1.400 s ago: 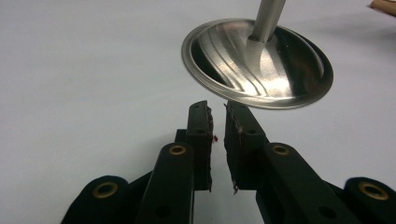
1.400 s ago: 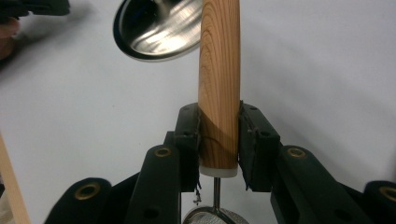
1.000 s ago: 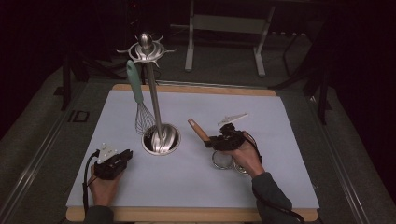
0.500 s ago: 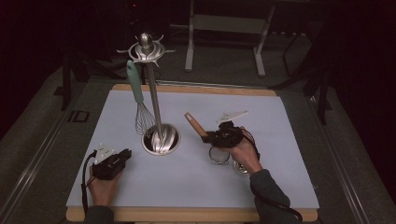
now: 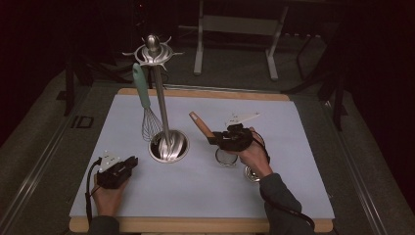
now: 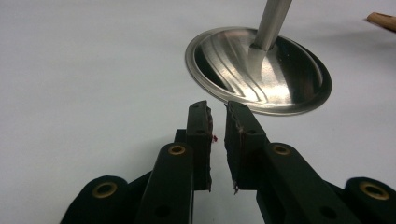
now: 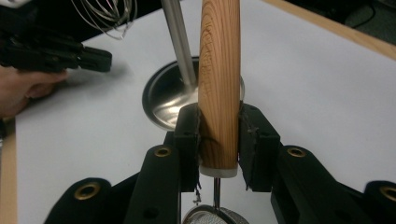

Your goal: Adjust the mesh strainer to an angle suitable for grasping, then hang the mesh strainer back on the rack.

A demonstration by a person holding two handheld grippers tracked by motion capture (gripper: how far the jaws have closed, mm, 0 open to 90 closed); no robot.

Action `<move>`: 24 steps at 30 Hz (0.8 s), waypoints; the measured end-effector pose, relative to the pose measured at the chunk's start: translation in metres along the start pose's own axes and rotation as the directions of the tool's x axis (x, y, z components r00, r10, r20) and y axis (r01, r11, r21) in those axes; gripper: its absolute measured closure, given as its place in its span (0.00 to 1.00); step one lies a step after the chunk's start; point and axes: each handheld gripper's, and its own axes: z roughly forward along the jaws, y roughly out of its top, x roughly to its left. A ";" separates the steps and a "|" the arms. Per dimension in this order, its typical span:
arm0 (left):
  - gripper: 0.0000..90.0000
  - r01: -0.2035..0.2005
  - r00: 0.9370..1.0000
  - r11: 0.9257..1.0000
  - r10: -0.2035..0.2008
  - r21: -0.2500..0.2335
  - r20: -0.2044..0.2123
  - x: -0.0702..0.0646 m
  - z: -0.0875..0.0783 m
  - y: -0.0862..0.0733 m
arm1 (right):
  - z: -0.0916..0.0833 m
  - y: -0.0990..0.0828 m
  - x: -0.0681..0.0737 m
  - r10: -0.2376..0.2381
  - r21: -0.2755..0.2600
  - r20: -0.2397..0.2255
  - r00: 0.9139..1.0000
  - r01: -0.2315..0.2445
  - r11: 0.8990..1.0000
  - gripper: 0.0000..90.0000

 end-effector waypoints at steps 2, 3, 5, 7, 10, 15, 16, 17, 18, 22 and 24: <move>0.89 0.001 1.000 1.000 -0.001 0.000 0.000 0.000 0.000 0.000 | -0.001 0.003 0.001 -0.012 -0.011 -0.002 1.000 0.012 1.000 0.79; 0.89 0.001 1.000 1.000 -0.001 0.001 0.001 0.000 0.000 0.000 | -0.001 0.005 0.002 -0.018 -0.012 -0.007 1.000 0.018 1.000 0.79; 0.89 0.000 1.000 1.000 0.000 0.001 0.000 0.000 0.000 0.000 | -0.001 0.009 0.004 -0.036 -0.004 -0.022 0.999 0.036 0.999 0.79; 0.89 -0.003 1.000 1.000 0.003 0.002 -0.001 0.000 0.000 0.000 | 0.000 0.012 0.006 -0.057 -0.005 -0.032 0.998 0.057 0.998 0.79; 0.89 -0.005 1.000 1.000 0.005 0.001 -0.002 0.000 0.000 0.000 | 0.000 0.017 0.010 -0.078 -0.011 -0.044 0.996 0.077 0.997 0.79; 0.89 -0.004 1.000 1.000 0.004 -0.004 -0.001 0.000 0.000 0.000 | -0.002 0.025 0.013 -0.091 -0.034 -0.053 0.994 0.089 0.995 0.79; 0.89 -0.002 1.000 1.000 0.002 -0.004 -0.002 0.000 0.000 0.000 | -0.003 0.028 0.014 -0.094 -0.043 -0.057 0.994 0.091 0.995 0.79; 0.89 -0.004 1.000 1.000 0.004 -0.003 -0.002 0.000 0.000 0.000 | -0.003 0.029 0.014 -0.098 -0.048 -0.060 0.993 0.095 0.994 0.79; 0.89 -0.003 1.000 1.000 0.002 -0.004 -0.002 -0.001 0.000 0.000 | -0.004 0.031 0.014 -0.103 -0.051 -0.060 0.993 0.100 0.994 0.79; 0.89 -0.003 1.000 1.000 0.003 -0.004 -0.003 -0.001 0.000 0.000 | -0.007 0.036 0.016 -0.120 -0.067 -0.073 0.990 0.115 0.991 0.79; 0.89 -0.003 1.000 1.000 0.003 -0.003 -0.004 0.000 0.000 0.000 | -0.008 0.039 0.016 -0.132 -0.073 -0.078 0.988 0.126 0.989 0.79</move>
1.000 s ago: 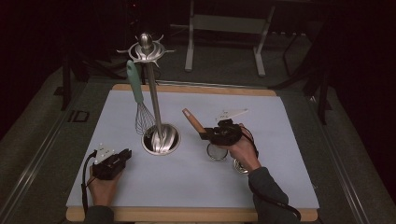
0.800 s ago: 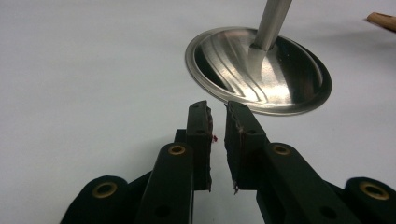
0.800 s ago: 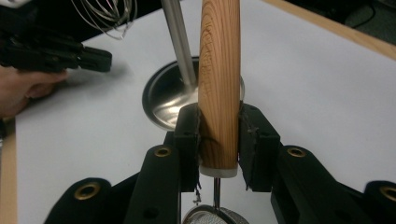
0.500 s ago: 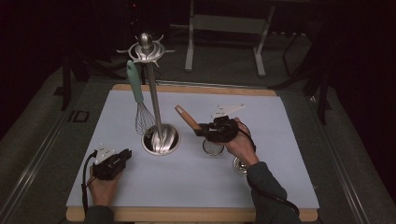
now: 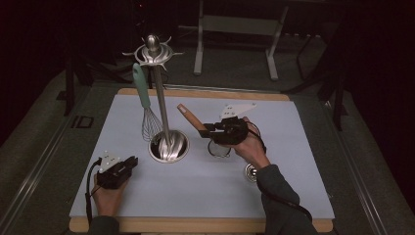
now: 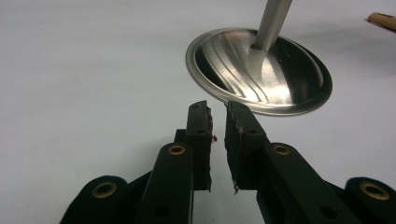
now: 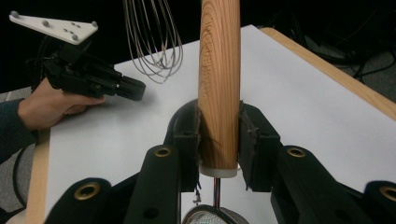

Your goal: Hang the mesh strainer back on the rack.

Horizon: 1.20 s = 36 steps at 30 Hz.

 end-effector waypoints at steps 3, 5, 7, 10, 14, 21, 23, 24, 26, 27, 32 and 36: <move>0.89 0.001 1.000 1.000 -0.001 -0.001 -0.001 0.000 0.000 0.000 | -0.003 0.005 0.001 -0.013 -0.018 -0.011 1.000 0.013 1.000 0.79; 0.89 -0.001 1.000 1.000 0.001 0.000 -0.002 0.000 0.000 0.000 | -0.005 0.009 0.001 -0.019 -0.033 -0.022 1.000 0.019 0.999 0.79; 0.89 -0.004 1.000 1.000 0.004 0.001 -0.002 0.000 0.000 0.000 | -0.006 0.012 0.002 -0.024 -0.049 -0.033 0.999 0.023 0.999 0.79; 0.89 -0.003 1.000 1.000 0.003 0.001 -0.002 0.000 0.000 0.000 | -0.009 0.015 0.002 -0.028 -0.078 -0.048 0.998 0.025 0.997 0.79; 0.89 -0.004 1.000 1.000 0.004 0.002 -0.002 0.000 0.000 0.000 | -0.012 0.021 0.003 -0.034 -0.108 -0.063 0.997 0.027 0.994 0.79; 0.89 -0.006 1.000 1.000 0.006 0.000 -0.002 -0.001 0.000 0.000 | -0.017 0.030 0.005 -0.062 -0.144 -0.079 0.995 0.050 0.988 0.79; 0.89 -0.006 1.000 1.000 0.006 0.000 -0.003 -0.001 0.000 0.000 | -0.019 0.033 0.005 -0.066 -0.149 -0.079 0.995 0.054 0.987 0.79; 0.89 -0.006 1.000 1.000 0.006 0.000 -0.003 -0.001 0.000 0.000 | -0.021 0.035 0.005 -0.067 -0.153 -0.077 0.995 0.054 0.987 0.79; 0.89 -0.006 1.000 1.000 0.006 0.000 -0.003 -0.001 0.000 0.000 | -0.023 0.038 0.005 -0.071 -0.165 -0.077 0.995 0.058 0.985 0.79; 0.89 -0.006 1.000 1.000 0.006 0.000 -0.003 -0.001 0.000 0.000 | -0.025 0.040 0.006 -0.073 -0.170 -0.075 0.994 0.059 0.984 0.79; 0.89 -0.007 1.000 1.000 0.007 0.000 -0.003 -0.001 0.000 0.000 | -0.032 0.050 0.006 -0.083 -0.199 -0.072 0.994 0.067 0.978 0.79; 0.89 -0.007 1.000 1.000 0.007 0.001 -0.002 -0.001 0.000 0.000 | -0.038 0.057 0.007 -0.081 -0.234 -0.072 0.994 0.062 0.970 0.79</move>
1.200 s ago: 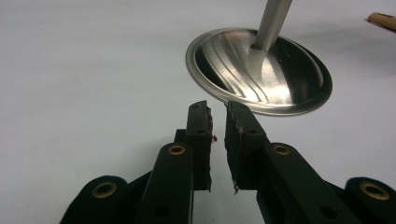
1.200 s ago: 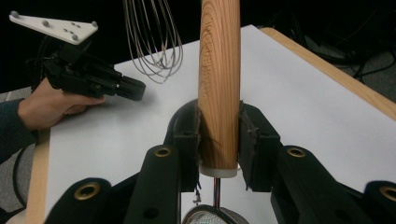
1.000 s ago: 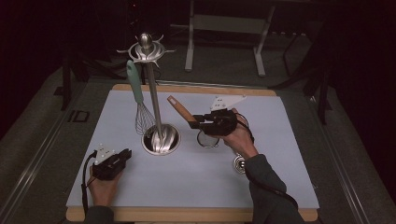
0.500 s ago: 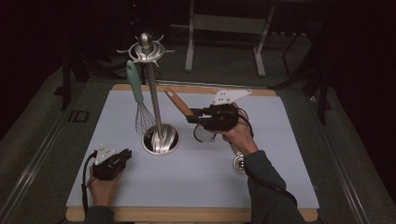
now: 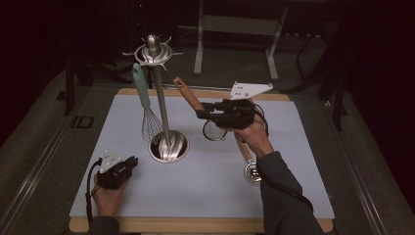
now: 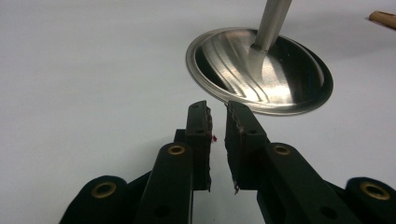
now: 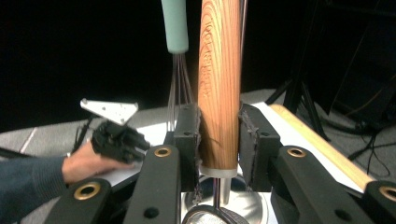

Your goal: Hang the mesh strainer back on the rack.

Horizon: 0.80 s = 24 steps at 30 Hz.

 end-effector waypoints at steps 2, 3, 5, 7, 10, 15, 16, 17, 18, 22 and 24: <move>0.89 -0.001 1.000 1.000 0.001 -0.002 0.000 0.000 0.000 0.000 | -0.003 0.005 0.002 0.001 -0.033 -0.008 1.000 -0.002 0.999 0.79; 0.89 -0.001 1.000 1.000 0.001 -0.002 0.000 0.000 0.000 0.000 | -0.003 0.006 0.003 -0.001 -0.038 -0.008 1.000 0.000 0.999 0.79; 0.89 -0.001 1.000 1.000 0.001 -0.002 0.000 0.000 0.000 0.000 | -0.004 0.011 0.005 -0.008 -0.039 -0.013 1.000 0.007 0.999 0.79; 0.89 -0.001 1.000 1.000 0.001 -0.002 0.000 0.000 0.000 0.000 | -0.004 0.016 0.007 -0.018 -0.047 -0.013 1.000 0.017 0.999 0.79; 0.89 0.000 1.000 1.000 0.000 -0.003 0.000 0.000 0.000 0.000 | -0.005 0.024 0.010 -0.028 -0.057 -0.017 0.999 0.027 0.998 0.79; 0.89 0.000 1.000 1.000 0.000 -0.006 0.000 0.000 -0.001 0.000 | -0.004 0.037 0.015 -0.055 -0.054 -0.026 0.998 0.054 0.997 0.79; 0.89 0.000 1.000 1.000 0.000 -0.006 0.000 0.000 -0.001 0.000 | -0.003 0.038 0.016 -0.057 -0.049 -0.027 0.998 0.056 0.997 0.79; 0.89 0.001 1.000 1.000 -0.001 -0.005 0.000 0.000 -0.001 0.000 | -0.002 0.039 0.016 -0.059 -0.045 -0.028 0.998 0.058 0.997 0.79; 0.89 0.001 1.000 1.000 -0.001 -0.006 -0.001 0.000 -0.001 0.000 | 0.000 0.040 0.016 -0.058 -0.040 -0.027 0.998 0.057 0.998 0.79; 0.88 0.003 1.000 1.000 -0.003 -0.009 0.000 0.000 -0.001 0.000 | 0.010 0.043 0.012 -0.043 -0.019 -0.014 0.999 0.043 0.999 0.78; 0.88 0.003 1.000 1.000 -0.003 -0.009 0.000 0.000 -0.001 0.000 | 0.016 0.043 0.010 -0.030 -0.016 -0.014 0.999 0.030 0.999 0.78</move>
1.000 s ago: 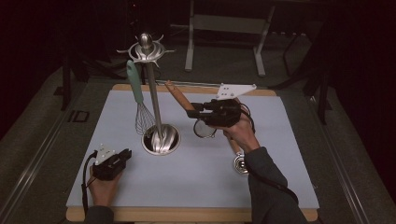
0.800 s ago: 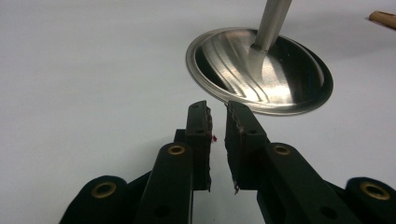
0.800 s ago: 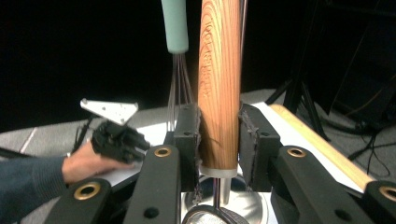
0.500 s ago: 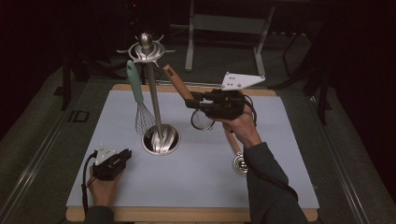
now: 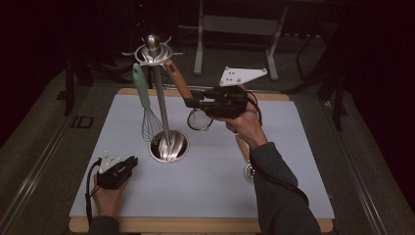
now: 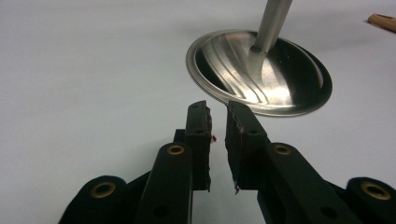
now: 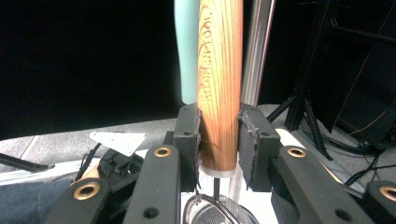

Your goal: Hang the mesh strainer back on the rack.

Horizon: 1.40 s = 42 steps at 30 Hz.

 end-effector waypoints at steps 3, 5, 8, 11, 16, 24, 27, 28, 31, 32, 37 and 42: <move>0.88 0.000 1.000 1.000 0.000 0.001 0.001 0.000 0.000 0.000 | 0.002 -0.002 0.000 0.001 -0.008 -0.009 1.000 -0.001 1.000 0.78; 0.88 -0.003 1.000 1.000 0.003 0.002 0.001 0.000 0.000 0.000 | 0.001 -0.003 0.001 0.000 -0.013 -0.012 1.000 0.000 1.000 0.79; 0.88 -0.002 1.000 1.000 0.002 0.003 0.000 0.000 0.000 0.000 | 0.000 -0.003 0.003 -0.012 -0.016 -0.027 1.000 0.011 1.000 0.79; 0.88 -0.003 1.000 1.000 0.003 0.003 -0.001 0.000 0.000 0.000 | 0.003 -0.002 0.005 -0.019 -0.005 -0.026 0.999 0.019 1.000 0.79; 0.88 -0.002 1.000 1.000 0.002 0.005 -0.001 0.000 0.000 0.000 | 0.009 0.001 0.004 -0.024 0.024 0.020 1.000 0.024 0.999 0.78; 0.88 -0.002 1.000 1.000 0.002 0.004 -0.001 0.000 0.000 0.000 | 0.021 0.003 0.008 -0.042 0.050 0.094 0.995 0.038 0.998 0.78; 0.88 -0.002 1.000 1.000 0.002 0.005 -0.001 0.000 0.000 0.000 | 0.025 0.004 0.010 -0.059 0.075 0.131 0.990 0.049 0.996 0.78; 0.88 -0.001 1.000 1.000 0.001 0.005 -0.001 0.000 0.000 0.000 | 0.028 0.004 0.012 -0.065 0.087 0.149 0.987 0.053 0.995 0.78; 0.88 0.000 1.000 1.000 0.000 0.003 -0.001 0.000 0.001 0.000 | 0.032 0.005 0.015 -0.084 0.101 0.178 0.980 0.067 0.993 0.78; 0.88 -0.001 1.000 1.000 0.001 0.004 -0.002 0.000 0.000 0.000 | 0.033 0.005 0.015 -0.083 0.104 0.185 0.979 0.065 0.992 0.78; 0.87 -0.002 1.000 1.000 0.002 0.007 -0.001 0.000 0.000 0.000 | 0.037 0.005 0.016 -0.065 0.110 0.184 0.981 0.045 0.993 0.78; 0.87 -0.002 1.000 1.000 0.002 0.006 -0.001 0.000 0.000 0.000 | 0.044 0.003 0.017 -0.047 0.108 0.179 0.983 0.028 0.994 0.77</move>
